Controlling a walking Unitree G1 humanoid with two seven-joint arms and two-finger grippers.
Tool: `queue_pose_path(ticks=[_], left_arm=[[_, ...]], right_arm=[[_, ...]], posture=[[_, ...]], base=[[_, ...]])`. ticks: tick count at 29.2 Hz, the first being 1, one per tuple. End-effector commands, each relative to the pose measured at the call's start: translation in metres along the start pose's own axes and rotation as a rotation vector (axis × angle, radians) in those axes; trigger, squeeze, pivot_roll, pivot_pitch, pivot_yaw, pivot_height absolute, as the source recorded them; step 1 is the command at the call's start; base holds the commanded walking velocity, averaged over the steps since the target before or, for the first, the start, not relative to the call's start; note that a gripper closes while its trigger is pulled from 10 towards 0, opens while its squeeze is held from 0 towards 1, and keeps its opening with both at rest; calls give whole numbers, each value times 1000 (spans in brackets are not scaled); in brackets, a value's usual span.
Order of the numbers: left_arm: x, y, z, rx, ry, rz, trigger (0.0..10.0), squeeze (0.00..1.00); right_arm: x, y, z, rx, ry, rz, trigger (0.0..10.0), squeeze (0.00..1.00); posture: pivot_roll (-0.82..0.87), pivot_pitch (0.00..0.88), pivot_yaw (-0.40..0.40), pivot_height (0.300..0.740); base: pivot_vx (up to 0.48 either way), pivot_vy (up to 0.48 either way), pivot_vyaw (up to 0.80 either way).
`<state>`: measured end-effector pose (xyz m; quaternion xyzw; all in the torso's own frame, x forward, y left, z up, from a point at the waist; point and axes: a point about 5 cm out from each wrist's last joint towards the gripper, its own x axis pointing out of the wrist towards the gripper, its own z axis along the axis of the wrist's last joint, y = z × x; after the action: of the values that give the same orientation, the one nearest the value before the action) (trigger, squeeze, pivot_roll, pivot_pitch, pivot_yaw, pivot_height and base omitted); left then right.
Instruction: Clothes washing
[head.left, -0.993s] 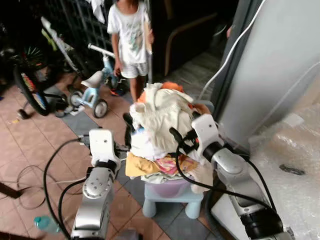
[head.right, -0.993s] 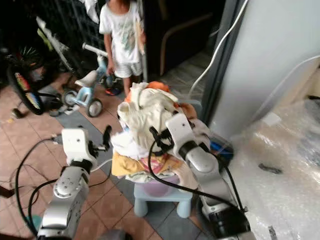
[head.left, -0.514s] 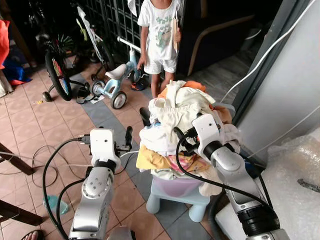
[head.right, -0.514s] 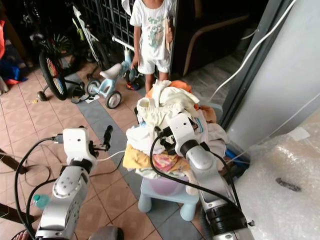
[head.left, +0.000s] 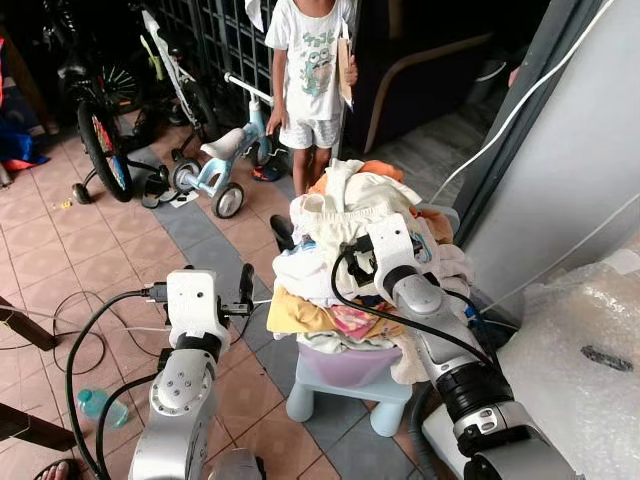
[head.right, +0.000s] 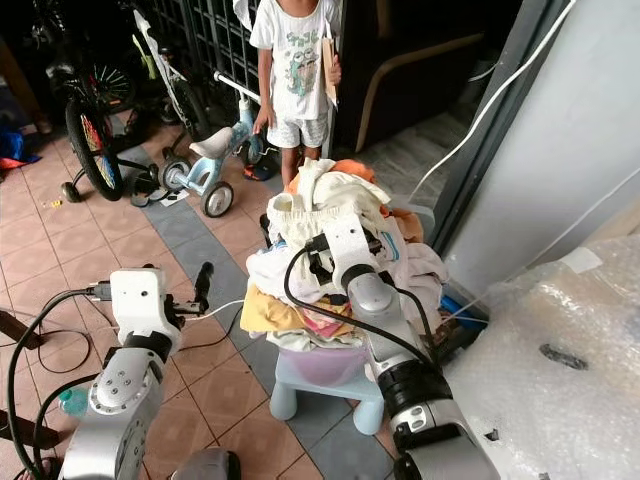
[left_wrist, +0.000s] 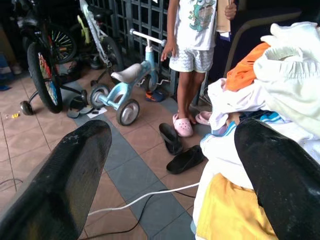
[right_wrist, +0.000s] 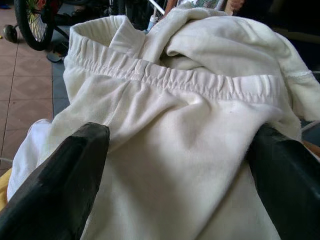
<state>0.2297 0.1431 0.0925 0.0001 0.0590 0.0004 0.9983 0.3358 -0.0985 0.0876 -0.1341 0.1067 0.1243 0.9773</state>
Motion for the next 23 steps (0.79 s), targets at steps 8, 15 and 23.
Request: queue_pose_path(ticks=[8, 15, 23], left_arm=[[-11, 3, 3, 1, 30, 4, 10000, 0], [-9, 3, 2, 12, 36, -1, 10000, 0], [-1, 3, 4, 12, 25, 7, 10000, 0]], right_arm=[[15, -11, -10, 109, 109, -97, 0, 0], [13, -10, -25, 151, 159, -89, 0, 0], [14, -1, -30, 171, 182, -42, 0, 0]], posture=[[145, 66, -38, 740], [144, 33, -37, 740], [138, 4, -44, 740]], base=[[0, 0, 0], [0, 0, 0], [0, 0, 0]])
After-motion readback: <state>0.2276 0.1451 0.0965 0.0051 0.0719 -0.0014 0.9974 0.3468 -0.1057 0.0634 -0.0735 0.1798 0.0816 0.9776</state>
